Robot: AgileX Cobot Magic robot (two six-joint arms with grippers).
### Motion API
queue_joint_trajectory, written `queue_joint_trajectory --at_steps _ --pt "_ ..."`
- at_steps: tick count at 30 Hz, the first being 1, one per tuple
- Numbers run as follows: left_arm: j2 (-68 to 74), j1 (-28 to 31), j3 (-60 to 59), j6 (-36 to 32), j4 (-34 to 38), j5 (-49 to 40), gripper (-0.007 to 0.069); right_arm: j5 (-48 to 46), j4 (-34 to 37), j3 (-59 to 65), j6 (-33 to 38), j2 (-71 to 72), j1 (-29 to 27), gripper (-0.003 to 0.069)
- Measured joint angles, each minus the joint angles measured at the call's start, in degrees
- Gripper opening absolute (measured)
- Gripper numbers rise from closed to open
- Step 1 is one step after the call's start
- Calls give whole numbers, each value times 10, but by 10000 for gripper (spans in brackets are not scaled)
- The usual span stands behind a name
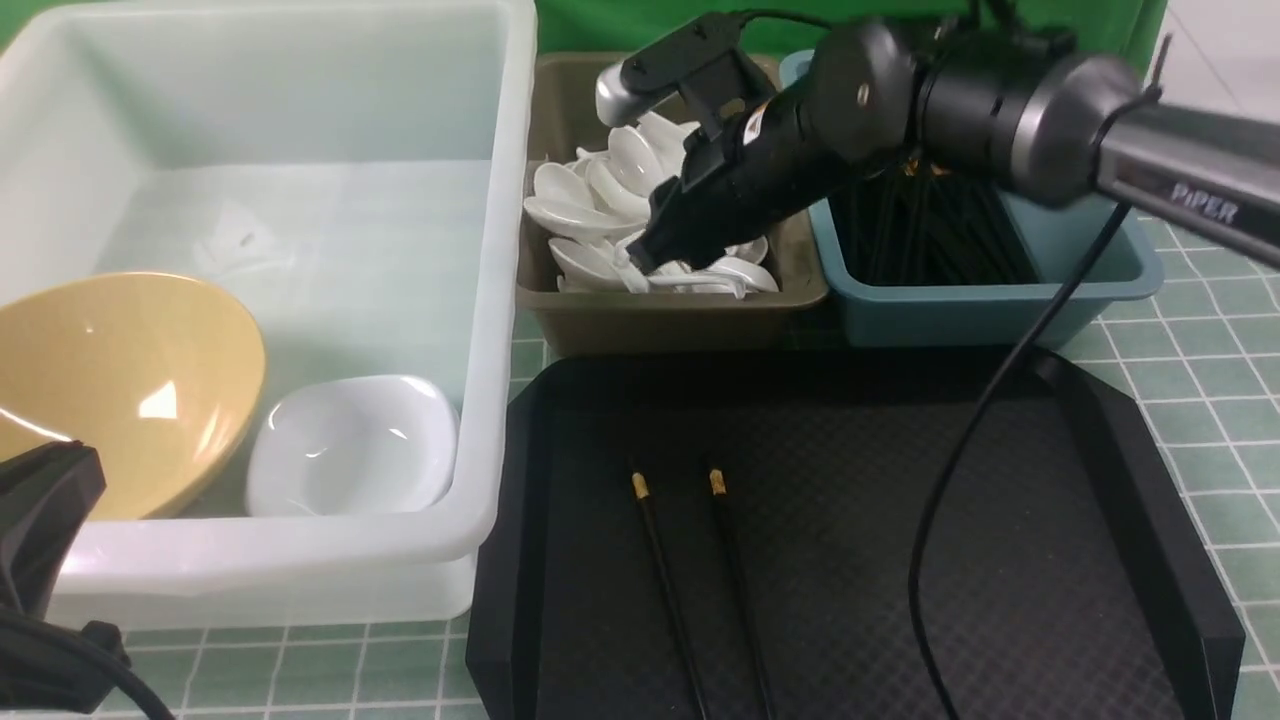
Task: On blue table put chopsticks spoon bowls plates into blue grey white boxes.
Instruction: 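Place the white spoon into the bin of spoons with the right gripper, then grasp the chopsticks with the right gripper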
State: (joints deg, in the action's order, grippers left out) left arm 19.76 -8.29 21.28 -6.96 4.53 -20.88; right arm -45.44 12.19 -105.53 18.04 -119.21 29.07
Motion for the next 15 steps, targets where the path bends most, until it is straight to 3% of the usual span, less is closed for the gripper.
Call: queue_joint_trajectory --at_steps 4,7,15 --pt "0 0 0 5 4 4 2 -166 -1 21 -35 8 10 262" --pt "-1 0 0 6 5 7 2 -205 -5 71 -44 11 26 255" --pt "-1 0 0 6 8 10 2 -121 -3 173 -67 15 71 252"
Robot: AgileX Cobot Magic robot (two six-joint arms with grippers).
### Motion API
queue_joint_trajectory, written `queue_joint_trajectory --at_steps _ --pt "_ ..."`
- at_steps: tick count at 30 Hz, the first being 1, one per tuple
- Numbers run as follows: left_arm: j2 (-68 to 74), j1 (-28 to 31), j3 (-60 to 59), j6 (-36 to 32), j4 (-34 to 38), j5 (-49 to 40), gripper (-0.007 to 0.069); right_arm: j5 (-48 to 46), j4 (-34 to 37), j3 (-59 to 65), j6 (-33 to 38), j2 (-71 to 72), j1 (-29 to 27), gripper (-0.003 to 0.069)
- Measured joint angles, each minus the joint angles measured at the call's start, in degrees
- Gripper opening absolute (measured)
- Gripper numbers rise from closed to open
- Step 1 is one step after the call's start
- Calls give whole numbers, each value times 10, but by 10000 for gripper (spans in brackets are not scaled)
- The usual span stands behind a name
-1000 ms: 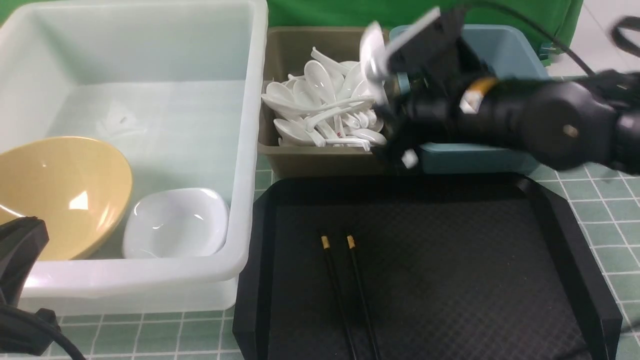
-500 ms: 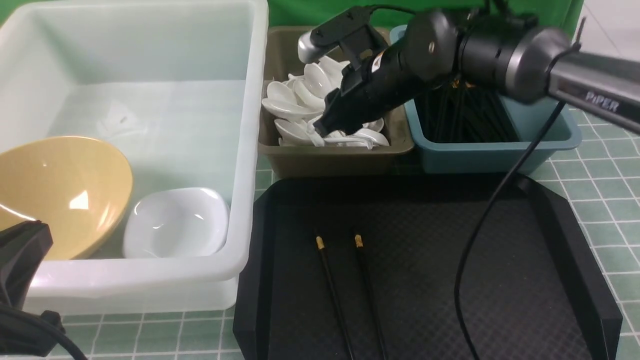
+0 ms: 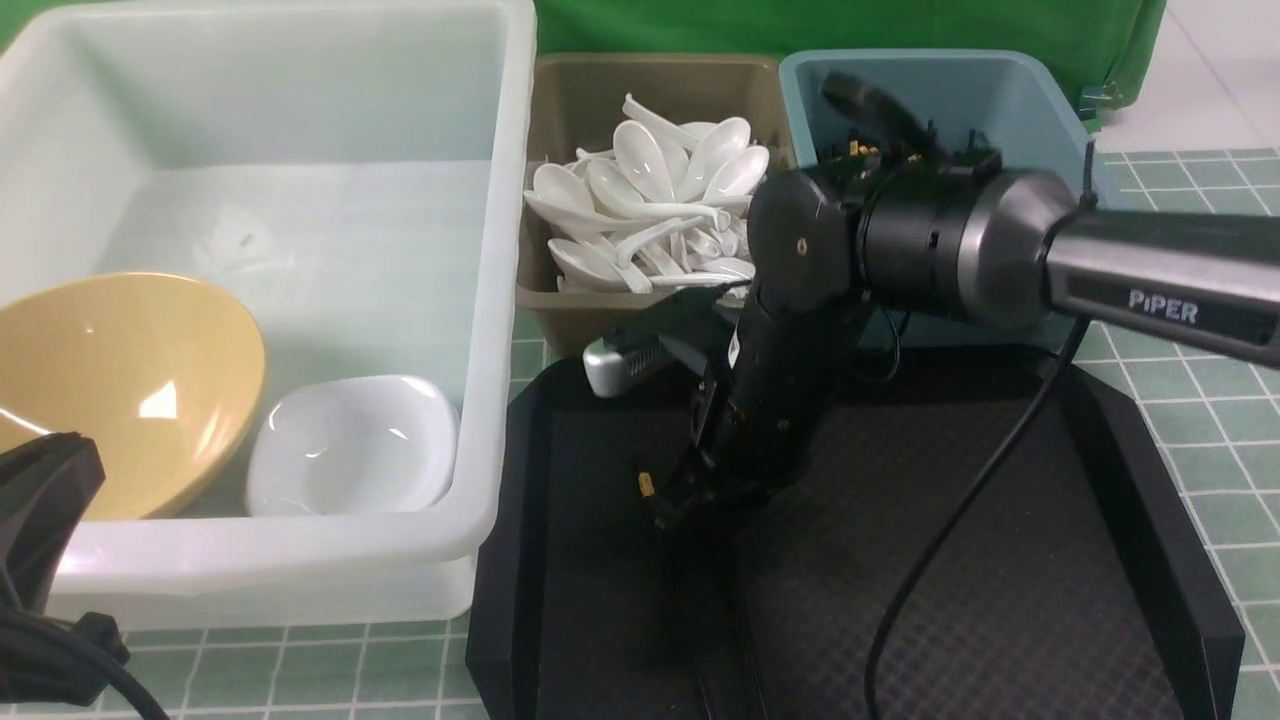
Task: On blue table put chopsticks spoon bowls plates into blue grey white boxes.
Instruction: 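Grasp the chopsticks with the right gripper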
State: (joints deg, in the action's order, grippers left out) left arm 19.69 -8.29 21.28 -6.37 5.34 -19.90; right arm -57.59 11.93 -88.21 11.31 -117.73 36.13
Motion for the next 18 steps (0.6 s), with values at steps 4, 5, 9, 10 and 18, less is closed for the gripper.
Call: queue_joint_trajectory --at_steps 4,5,9,10,18 --pt "0 0 0 0 1 1 2 6 0 5 -2 -4 -1 237" --pt "0 0 0 0 1 1 2 6 -2 5 4 -4 -1 216" --pt "0 0 0 0 2 1 2 1 -4 5 27 -5 -1 123" --pt "0 0 0 0 2 1 2 -3 -4 5 32 -5 -1 96" --pt "0 0 0 0 2 1 2 -30 -8 10 29 3 -1 35"
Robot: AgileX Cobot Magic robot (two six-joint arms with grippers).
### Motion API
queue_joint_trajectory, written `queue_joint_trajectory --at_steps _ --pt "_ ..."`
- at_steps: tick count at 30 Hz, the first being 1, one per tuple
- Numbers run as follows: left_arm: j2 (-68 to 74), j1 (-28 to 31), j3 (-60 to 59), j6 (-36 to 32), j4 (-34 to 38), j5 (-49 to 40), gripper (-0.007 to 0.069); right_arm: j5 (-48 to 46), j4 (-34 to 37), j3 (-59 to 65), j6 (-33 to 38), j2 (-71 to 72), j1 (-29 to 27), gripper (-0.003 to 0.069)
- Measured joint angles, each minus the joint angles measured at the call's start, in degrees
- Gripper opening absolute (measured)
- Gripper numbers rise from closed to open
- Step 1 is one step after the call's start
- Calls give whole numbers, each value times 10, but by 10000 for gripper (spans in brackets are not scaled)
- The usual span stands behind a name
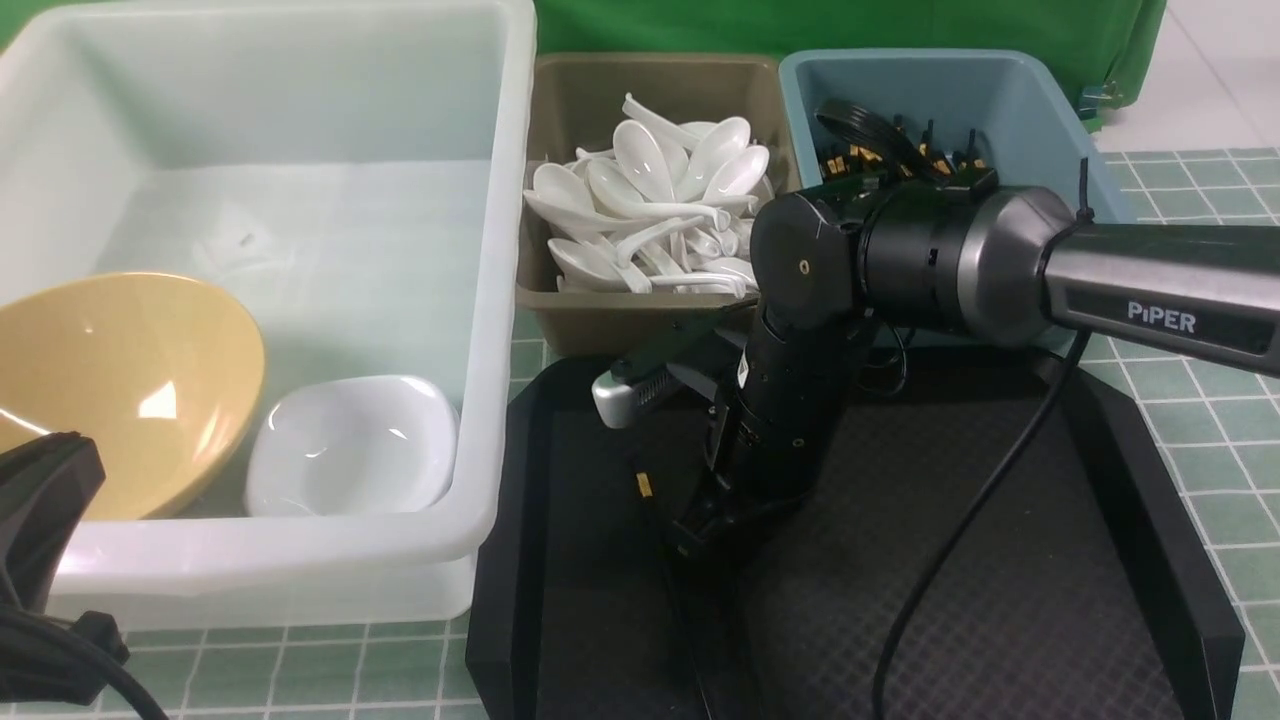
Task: On blue table put chopsticks spoon bowls plates into blue grey white boxes.
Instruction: 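Grasp the chopsticks with the right gripper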
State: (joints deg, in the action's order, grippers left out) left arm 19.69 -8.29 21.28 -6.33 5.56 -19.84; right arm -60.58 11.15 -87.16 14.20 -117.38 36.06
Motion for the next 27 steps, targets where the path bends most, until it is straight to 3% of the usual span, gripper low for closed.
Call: queue_joint_trajectory --at_steps 3,11,14,18,21,24,27 --pt "0 0 0 2 0 0 2 -2 -3 2 -30 8 0 49" --pt "0 0 0 2 0 0 2 25 -3 2 -60 0 0 289" --pt "0 0 0 2 0 0 2 32 -3 2 -64 -9 0 328" --pt "0 0 0 2 0 0 2 35 -4 2 -63 -11 0 289" --pt "0 0 0 2 5 0 2 35 -5 2 -54 -12 0 209" --pt "0 0 0 2 11 0 2 28 -7 2 -30 -11 0 85" --pt "0 0 0 2 13 0 2 13 -16 3 -22 -3 0 86"
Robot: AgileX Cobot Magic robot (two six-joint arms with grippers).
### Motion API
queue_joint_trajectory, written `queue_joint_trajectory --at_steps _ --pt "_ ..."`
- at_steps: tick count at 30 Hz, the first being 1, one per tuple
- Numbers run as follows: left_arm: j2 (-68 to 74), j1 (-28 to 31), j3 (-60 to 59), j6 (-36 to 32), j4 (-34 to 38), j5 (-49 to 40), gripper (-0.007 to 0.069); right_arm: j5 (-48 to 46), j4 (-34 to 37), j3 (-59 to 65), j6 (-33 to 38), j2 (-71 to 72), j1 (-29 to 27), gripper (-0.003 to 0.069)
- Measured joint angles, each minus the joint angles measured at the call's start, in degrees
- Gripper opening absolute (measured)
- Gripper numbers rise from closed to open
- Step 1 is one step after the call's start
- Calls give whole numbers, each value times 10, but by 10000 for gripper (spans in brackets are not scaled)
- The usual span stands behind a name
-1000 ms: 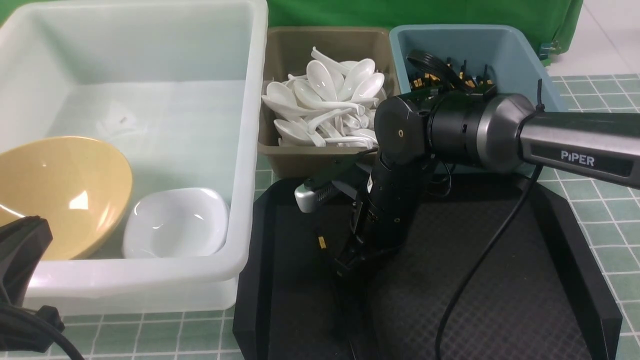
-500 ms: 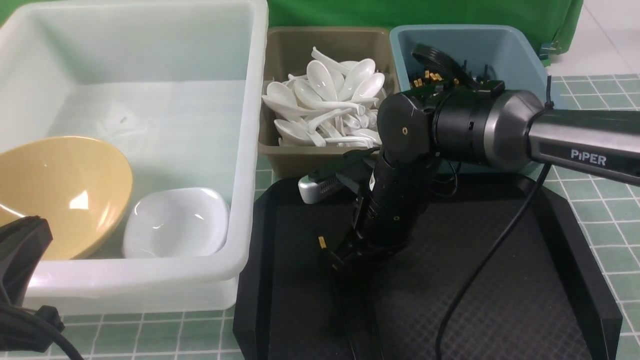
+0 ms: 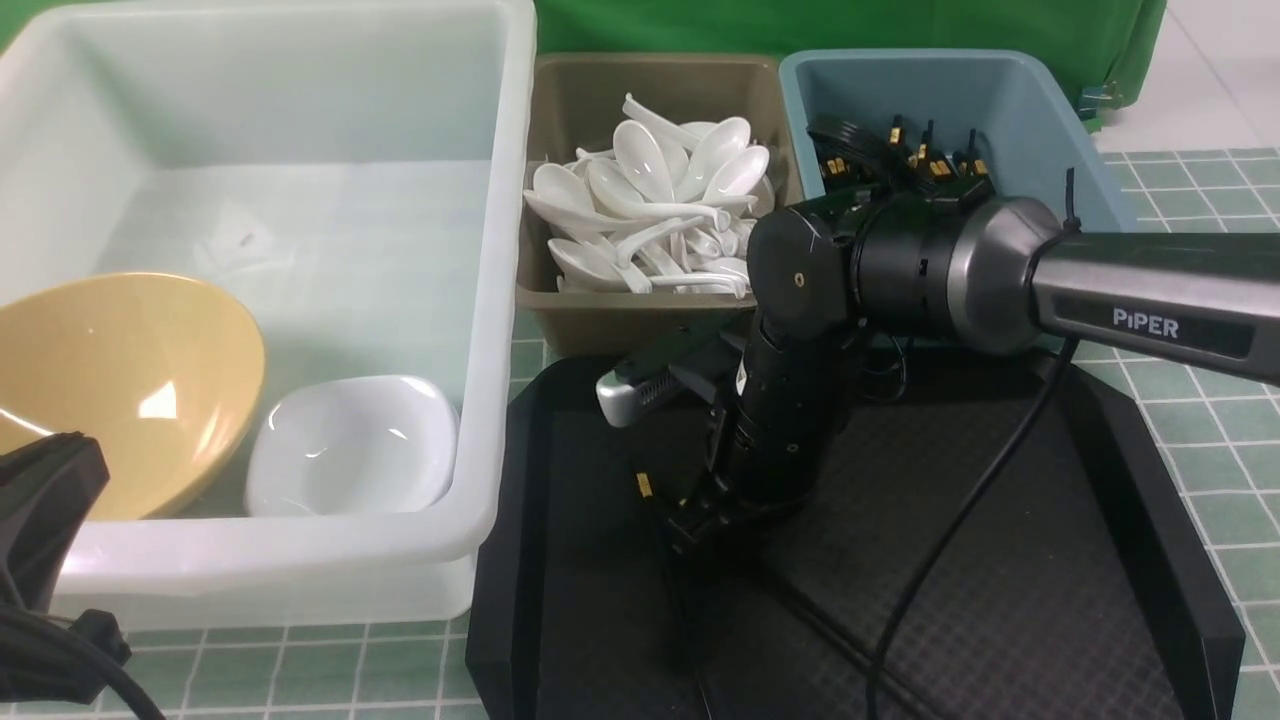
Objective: On blue table put chopsticks spoon bowls plates into blue grey white boxes.
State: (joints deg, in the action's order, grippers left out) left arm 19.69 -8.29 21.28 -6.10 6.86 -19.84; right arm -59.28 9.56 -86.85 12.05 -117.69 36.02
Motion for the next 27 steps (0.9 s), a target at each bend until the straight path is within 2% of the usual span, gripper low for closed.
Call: queue_joint_trajectory --at_steps 5,7,9,10,14,18,22,24,25,27 --pt "0 0 0 0 1 0 2 -3 -8 2 18 73 -10 86" --pt "0 0 0 0 1 0 2 30 -25 -2 43 128 -18 86" --pt "0 0 0 0 1 0 2 116 -39 -4 71 172 -35 86" --pt "0 0 0 0 1 0 2 126 -40 -4 71 172 -37 86" --pt "0 0 0 0 1 0 2 419 -50 -4 86 180 -116 86" --pt "0 0 0 0 0 0 2 549 -52 -4 45 127 -172 97" --pt "0 0 -1 0 0 0 2 557 -52 -4 -31 70 -223 181" --pt "0 0 -4 0 0 0 2 523 -52 -4 -69 57 -238 242" --pt "0 0 -7 0 0 0 2 479 -52 -4 -104 57 -243 300" --pt "0 0 -11 0 0 1 2 450 -52 -5 -116 60 -244 324"
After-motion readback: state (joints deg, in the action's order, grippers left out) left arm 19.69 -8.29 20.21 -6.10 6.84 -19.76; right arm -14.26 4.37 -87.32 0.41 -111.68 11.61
